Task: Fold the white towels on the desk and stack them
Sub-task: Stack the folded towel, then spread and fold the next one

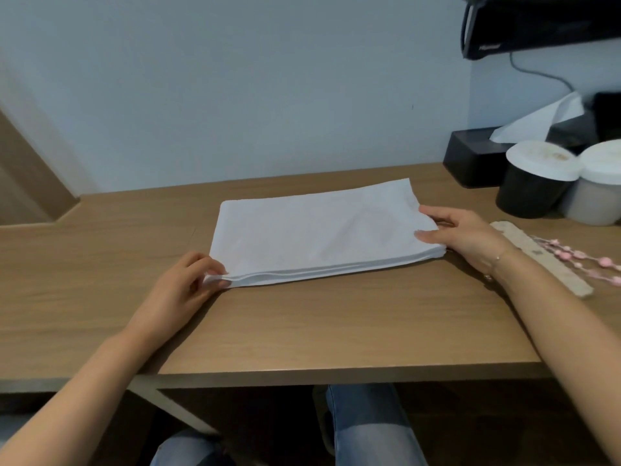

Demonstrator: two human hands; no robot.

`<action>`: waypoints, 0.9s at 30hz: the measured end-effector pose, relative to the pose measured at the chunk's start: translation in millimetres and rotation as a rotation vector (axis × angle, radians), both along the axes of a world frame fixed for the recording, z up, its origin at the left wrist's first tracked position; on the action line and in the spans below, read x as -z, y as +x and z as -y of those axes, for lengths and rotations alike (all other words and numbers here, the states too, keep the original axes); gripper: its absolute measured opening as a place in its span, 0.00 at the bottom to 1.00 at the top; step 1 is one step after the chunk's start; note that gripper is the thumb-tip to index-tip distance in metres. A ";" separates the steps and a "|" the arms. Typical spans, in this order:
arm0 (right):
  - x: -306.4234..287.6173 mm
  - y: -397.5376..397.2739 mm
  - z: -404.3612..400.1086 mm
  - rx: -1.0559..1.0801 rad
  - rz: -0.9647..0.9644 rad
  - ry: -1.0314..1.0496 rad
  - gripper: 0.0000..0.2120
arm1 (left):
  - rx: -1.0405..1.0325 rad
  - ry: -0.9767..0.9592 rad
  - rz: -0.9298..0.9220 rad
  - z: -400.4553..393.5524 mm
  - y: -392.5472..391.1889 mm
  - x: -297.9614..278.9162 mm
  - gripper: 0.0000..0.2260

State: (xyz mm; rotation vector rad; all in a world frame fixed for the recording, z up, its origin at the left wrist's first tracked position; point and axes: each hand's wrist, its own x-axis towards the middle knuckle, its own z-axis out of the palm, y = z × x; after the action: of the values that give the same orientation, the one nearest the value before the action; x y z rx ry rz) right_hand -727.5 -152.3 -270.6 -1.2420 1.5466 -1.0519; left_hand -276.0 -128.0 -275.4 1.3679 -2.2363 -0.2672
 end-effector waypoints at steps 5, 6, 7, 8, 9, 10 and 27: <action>-3.5 1.0 0.3 -0.001 0.029 0.013 0.29 | -0.069 -0.218 -0.082 -0.6 2.9 -4.6 0.08; -3.8 1.3 0.4 0.001 0.036 0.015 0.30 | -0.095 -0.242 -0.108 0.3 1.4 -5.1 0.08; -3.8 1.7 0.1 0.005 0.039 0.018 0.30 | -0.112 -0.238 -0.115 0.7 -0.3 -4.4 0.08; -3.6 2.1 0.2 0.007 0.041 0.019 0.31 | -0.117 -0.204 -0.105 0.5 -1.5 -2.4 0.08; -3.9 2.9 0.0 0.008 0.041 0.021 0.31 | -0.121 -0.148 -0.088 -0.5 -2.3 -0.3 0.08; -3.7 4.0 -0.2 0.008 0.034 0.020 0.32 | -0.120 -0.092 -0.071 -2.2 -2.0 -0.1 0.08; -49.1 111.6 45.9 -0.258 -0.776 -0.395 0.19 | -0.169 0.055 0.385 93.6 -114.6 -61.8 0.22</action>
State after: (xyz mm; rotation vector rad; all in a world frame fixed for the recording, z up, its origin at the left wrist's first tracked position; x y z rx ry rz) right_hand -615.9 -198.1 -221.5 -2.2463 1.6934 -0.7544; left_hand -390.5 -221.6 -213.6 1.7491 -2.4078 -0.0036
